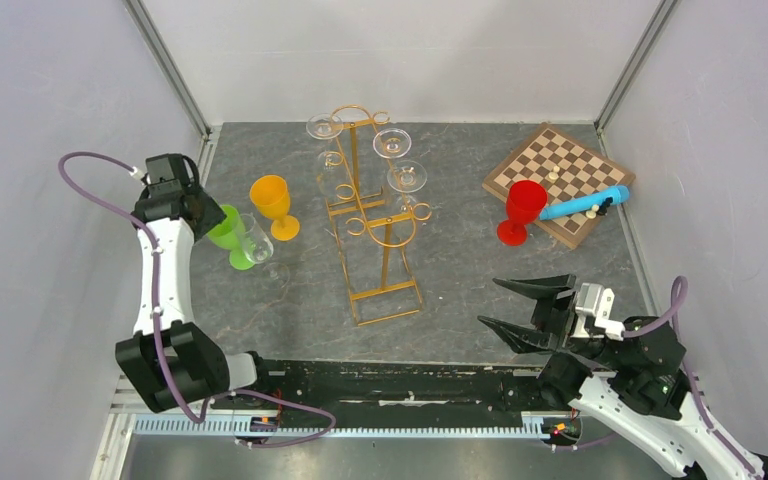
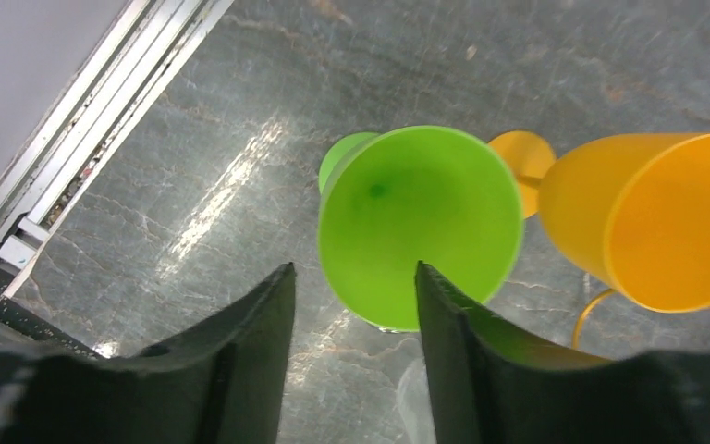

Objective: Take the wine glass off the wine glass rack
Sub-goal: Place the wine glass at the center of the board.

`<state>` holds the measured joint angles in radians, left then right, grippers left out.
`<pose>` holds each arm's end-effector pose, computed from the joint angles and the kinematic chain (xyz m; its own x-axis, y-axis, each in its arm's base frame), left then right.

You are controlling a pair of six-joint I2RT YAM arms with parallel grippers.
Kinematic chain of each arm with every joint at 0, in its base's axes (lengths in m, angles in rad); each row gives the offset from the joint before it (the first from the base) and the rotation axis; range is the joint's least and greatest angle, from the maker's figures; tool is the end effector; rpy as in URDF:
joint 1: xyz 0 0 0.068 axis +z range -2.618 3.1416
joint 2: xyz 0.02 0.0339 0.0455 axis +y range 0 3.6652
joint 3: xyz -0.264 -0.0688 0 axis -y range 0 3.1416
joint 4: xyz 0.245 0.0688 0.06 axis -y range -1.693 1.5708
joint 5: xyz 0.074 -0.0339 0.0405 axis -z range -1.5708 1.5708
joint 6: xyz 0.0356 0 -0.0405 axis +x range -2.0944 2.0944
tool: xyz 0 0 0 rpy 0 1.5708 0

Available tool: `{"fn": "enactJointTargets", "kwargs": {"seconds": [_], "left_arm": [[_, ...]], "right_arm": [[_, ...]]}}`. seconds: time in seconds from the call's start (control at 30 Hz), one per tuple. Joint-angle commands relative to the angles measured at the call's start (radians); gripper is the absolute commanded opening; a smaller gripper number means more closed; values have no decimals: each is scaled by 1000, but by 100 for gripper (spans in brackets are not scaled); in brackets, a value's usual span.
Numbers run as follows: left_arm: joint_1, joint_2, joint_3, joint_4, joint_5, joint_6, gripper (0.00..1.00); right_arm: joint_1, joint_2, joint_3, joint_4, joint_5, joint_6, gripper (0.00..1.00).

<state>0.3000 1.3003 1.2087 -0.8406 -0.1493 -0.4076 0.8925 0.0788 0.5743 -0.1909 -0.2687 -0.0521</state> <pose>0.2507 0.0831 0.3176 -0.5548 -0.5819 -0.5946 -0.6501 0.7492 -0.1266 0.0222 0.0427 0.3360 0.2353 0.2120 -0.9485 -0.8986 0.4194 -0.1292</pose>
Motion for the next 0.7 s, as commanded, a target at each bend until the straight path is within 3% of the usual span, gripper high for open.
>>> {"fn": "enactJointTargets", "kwargs": {"seconds": [0.0, 0.37, 0.67], "left_arm": [[5, -61, 88, -18, 17, -19, 62], [4, -197, 99, -23, 127, -25, 65], [4, -256, 191, -9, 390, -109, 65]], "right_arm": [[-1, 18, 41, 8, 18, 8, 66], [0, 75, 88, -11, 67, 22, 72], [-1, 196, 153, -72, 99, 105, 75]]}}
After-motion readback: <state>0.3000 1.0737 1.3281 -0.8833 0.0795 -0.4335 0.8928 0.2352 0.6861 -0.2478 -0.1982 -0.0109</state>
